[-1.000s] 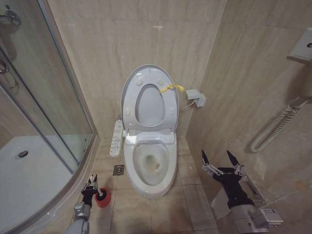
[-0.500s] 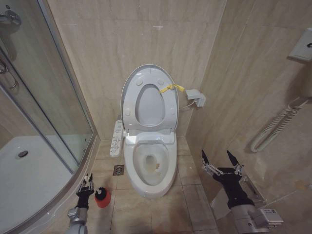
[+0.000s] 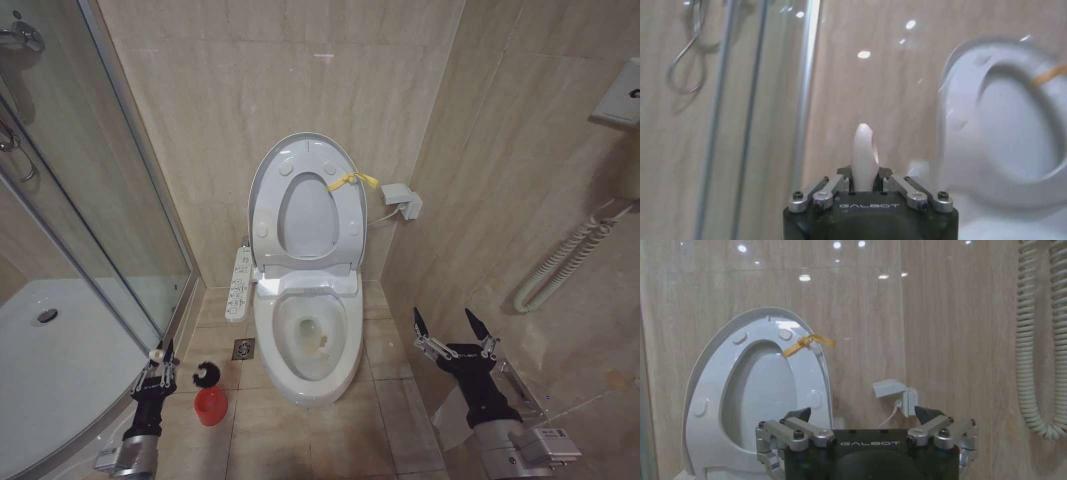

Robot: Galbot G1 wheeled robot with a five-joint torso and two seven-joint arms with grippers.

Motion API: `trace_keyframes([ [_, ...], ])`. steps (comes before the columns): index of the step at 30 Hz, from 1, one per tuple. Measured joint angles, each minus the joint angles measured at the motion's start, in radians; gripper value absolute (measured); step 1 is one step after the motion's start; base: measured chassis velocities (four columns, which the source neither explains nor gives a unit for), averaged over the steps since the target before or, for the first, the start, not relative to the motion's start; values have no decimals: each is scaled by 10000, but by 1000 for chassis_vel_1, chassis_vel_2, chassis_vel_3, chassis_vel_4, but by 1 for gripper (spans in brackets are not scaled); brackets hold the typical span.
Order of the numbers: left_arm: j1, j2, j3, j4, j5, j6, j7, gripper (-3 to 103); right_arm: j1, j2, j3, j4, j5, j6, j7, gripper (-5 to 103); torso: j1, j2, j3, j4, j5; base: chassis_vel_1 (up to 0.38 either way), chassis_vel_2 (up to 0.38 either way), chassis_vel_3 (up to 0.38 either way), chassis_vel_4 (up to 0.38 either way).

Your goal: Open the toilet lid, clean the toilet bowl with a toilet brush, close the toilet lid, and flush.

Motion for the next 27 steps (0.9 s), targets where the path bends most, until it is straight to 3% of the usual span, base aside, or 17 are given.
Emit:
trace_keyframes([
  [2, 614, 57, -11, -1270, -107, 432, 60, 22, 0, 1, 0, 1, 0, 0, 0, 100, 0, 0, 0, 0, 2, 0, 0, 0, 0],
  [3, 614, 57, -11, -1270, -107, 432, 60, 22, 0, 1, 0, 1, 0, 0, 0, 100, 0, 0, 0, 0, 2, 0, 0, 0, 0],
  [7, 1610, 77, -159, -3106, -455, 1143, 463, 22, 0, 1, 0, 0, 0, 0, 1, 100, 0, 0, 0, 3, 0, 0, 0, 0, 0],
  [9, 1744, 121, -163, -3433, -593, 1314, 570, 22, 0, 1, 0, 0, 0, 0, 0, 100, 0, 0, 0, 4, 1, 0, 0, 0, 0],
  [11, 1813, 299, -202, -3862, -916, 1552, 1095, 22, 0, 1, 0, 0, 0, 0, 0, 100, 0, 0, 0, 2, 2, 0, 0, 0, 0],
  [13, 1601, 562, -262, -3875, -1061, 1720, 1615, 22, 0, 1, 0, 1, 0, 0, 0, 100, 0, 0, 0, 2, -1, 0, 0, 0, 0],
  [20, 186, 1621, -10, -3216, -1758, 2375, 1969, 22, 0, 1, 0, 1, 0, 0, 0, 100, 2, -2, 1, 0, -2, 0, 0, 0, 0],
  [22, -534, 2064, 296, -2695, -2008, 2399, 2181, 22, 0, 0, 0, 0, 0, 0, 0, 100, 2, -2, 2, -2, -2, 0, 0, 0, 0],
  [27, -1634, 2397, 871, -1889, -2325, 2278, 2540, 22, 0, 1, 0, 0, 0, 0, 1, 100, 2, -2, 3, 0, -3, 0, 0, 0, 0],
])
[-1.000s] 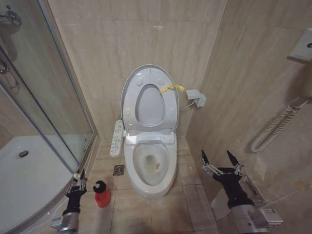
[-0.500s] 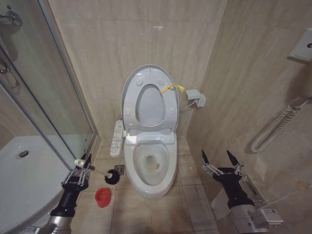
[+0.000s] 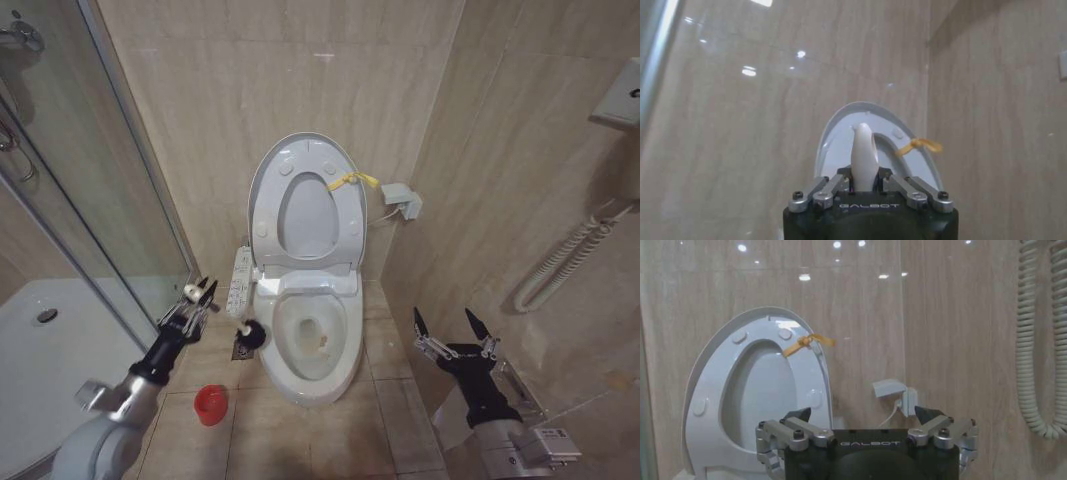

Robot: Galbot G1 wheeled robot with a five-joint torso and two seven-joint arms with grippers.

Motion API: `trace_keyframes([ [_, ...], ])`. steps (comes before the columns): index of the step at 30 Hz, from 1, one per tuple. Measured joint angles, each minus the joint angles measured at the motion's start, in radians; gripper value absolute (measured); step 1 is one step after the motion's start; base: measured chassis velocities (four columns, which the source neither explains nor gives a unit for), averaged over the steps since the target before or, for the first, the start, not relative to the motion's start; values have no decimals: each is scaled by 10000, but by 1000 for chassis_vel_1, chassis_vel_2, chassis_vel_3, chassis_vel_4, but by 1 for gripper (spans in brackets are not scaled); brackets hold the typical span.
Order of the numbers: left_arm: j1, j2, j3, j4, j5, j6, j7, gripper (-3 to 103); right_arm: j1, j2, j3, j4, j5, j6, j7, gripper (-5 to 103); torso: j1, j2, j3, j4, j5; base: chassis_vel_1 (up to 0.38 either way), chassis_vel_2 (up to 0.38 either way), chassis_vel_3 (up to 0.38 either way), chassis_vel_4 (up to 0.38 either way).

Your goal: Open the toilet lid, clean the toilet bowl with a toilet brush, close the toilet lid, and flush.

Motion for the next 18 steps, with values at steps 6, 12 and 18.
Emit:
trace_keyframes([
  [6, -1776, 358, 1313, 1878, -334, -384, 317, 22, 0, -2, -1, 0, 0, 0, 0, 100, -1, 0, 0, 4, 0, 0, 0, 0, 0],
  [12, -3630, 246, 2367, 3889, -463, -876, 725, 22, 0, 0, 0, 0, 0, 0, 0, 100, 0, 0, 0, 1, 2, 0, 0, 0, 0],
  [18, -5228, -151, 3375, 5662, -594, -1239, 1244, 22, 0, 0, 0, 0, 0, 0, 0, 100, 0, -1, 1, 1, 3, 0, 0, 0, 0],
])
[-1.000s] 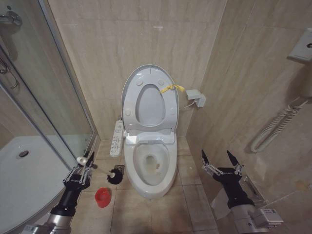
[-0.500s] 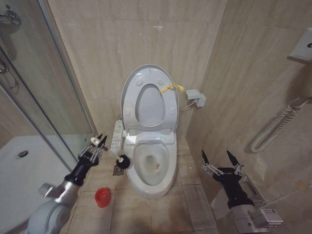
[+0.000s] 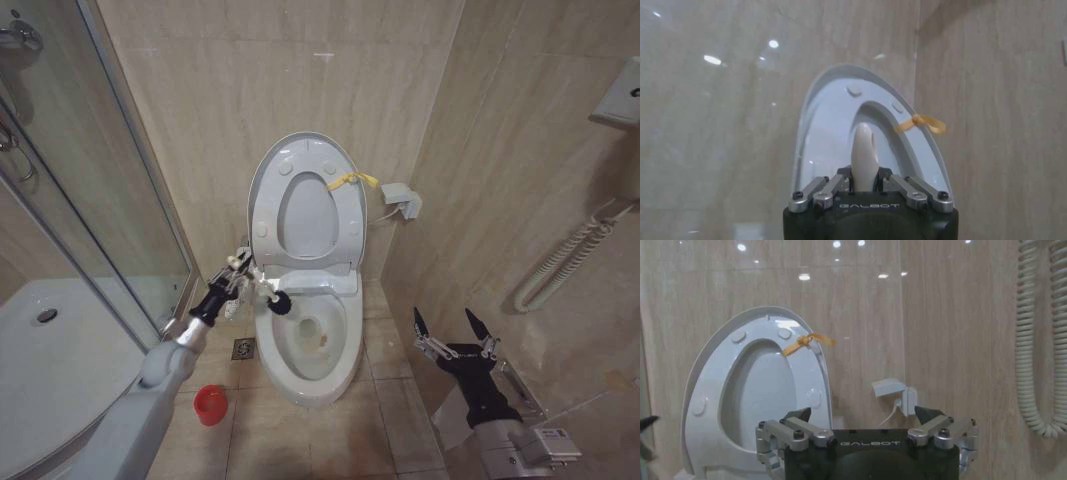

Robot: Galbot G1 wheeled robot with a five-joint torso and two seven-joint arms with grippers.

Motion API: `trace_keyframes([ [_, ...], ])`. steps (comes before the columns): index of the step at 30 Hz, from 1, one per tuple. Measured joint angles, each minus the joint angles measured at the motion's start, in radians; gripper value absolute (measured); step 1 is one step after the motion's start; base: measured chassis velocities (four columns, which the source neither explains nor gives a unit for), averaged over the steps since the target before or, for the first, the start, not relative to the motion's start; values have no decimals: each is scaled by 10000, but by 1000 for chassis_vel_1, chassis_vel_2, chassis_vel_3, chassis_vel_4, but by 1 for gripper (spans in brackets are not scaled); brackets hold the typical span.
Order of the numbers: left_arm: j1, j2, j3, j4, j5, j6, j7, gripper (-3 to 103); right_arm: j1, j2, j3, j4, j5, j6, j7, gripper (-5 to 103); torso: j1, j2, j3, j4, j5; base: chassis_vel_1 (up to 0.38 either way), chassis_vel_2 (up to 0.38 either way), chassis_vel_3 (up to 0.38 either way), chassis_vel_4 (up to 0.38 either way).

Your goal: Open the toilet lid, clean the toilet bowl with a toilet brush, close the toilet lid, and flush.

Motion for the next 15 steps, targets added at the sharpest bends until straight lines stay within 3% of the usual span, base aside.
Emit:
trace_keyframes([
  [3, -369, -138, 269, 340, -1, -11, 42, 22, 0, 0, 0, 0, 0, 0, 0, 100, -1, 0, 0, 2, 1, 0, 0, 0, 0],
  [7, -1535, -812, 1306, 1845, 160, -67, 49, 22, 0, 0, 0, 0, 0, 0, 0, 100, -2, 0, -1, -3, 1, 0, 0, 0, 0],
  [15, -2257, -1447, 2187, 3640, 701, -361, 40, 22, 0, 0, 0, 0, -1, 0, 0, 100, -2, 0, -2, 0, 2, 0, 0, 0, 0],
])
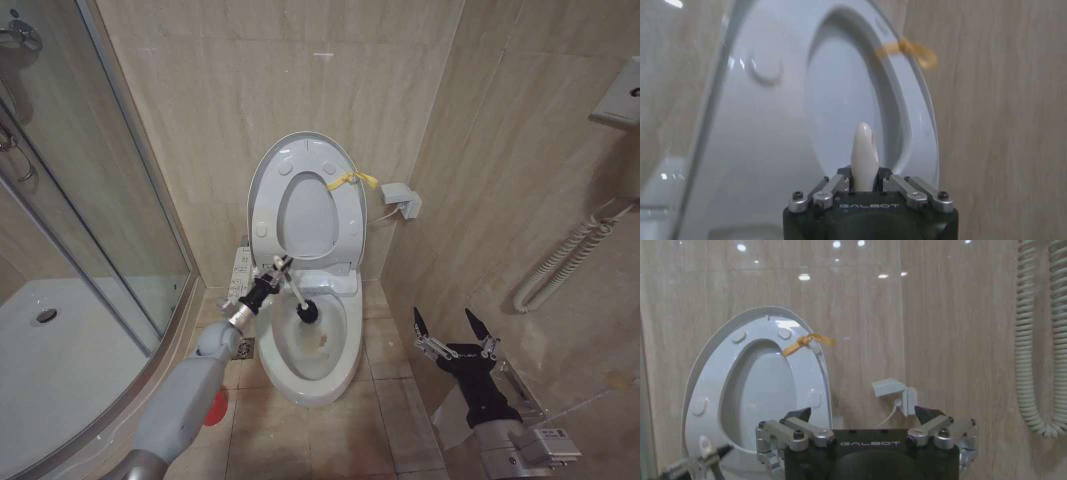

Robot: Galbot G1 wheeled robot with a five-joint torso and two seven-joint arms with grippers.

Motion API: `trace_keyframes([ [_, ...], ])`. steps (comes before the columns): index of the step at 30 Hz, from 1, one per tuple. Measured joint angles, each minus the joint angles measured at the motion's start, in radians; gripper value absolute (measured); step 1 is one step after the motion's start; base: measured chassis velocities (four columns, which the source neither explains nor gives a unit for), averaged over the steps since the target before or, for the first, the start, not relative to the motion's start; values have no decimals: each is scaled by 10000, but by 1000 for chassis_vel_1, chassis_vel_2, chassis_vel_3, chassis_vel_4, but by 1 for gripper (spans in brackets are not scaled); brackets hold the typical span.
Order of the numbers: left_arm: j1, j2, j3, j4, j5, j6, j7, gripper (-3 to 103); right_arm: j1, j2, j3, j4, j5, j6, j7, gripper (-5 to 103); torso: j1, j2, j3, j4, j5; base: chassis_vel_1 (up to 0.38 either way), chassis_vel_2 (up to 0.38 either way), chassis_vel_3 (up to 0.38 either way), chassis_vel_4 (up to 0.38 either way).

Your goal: Open the toilet lid, clean the toilet bowl with a toilet brush, close the toilet lid, and flush.

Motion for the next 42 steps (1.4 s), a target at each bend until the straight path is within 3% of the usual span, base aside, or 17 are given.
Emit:
trace_keyframes([
  [6, -367, -267, 149, 1521, 885, -762, 478, 22, 0, 0, 0, 0, 0, 0, 0, 100, 0, 0, 0, 3, 0, 0, 0, 0, 0],
  [20, -445, -848, -67, 3187, 2113, -1693, 1226, 22, 0, 0, 0, 0, 0, 0, 0, 100, 0, 1, -1, -1, -1, 0, 0, 0, 0],
  [35, -4, -1143, -501, 2173, 1632, -2266, 476, 22, 0, 0, 0, 0, 0, 0, 0, 100, 0, 1, -1, 1, -1, 0, 0, 0, 0],
  [42, 177, -1284, -120, 1798, 1446, -2064, 382, 22, 0, 0, 0, 0, 0, 0, 0, 100, 0, 1, -1, 0, -2, 0, 0, 0, 0],
])
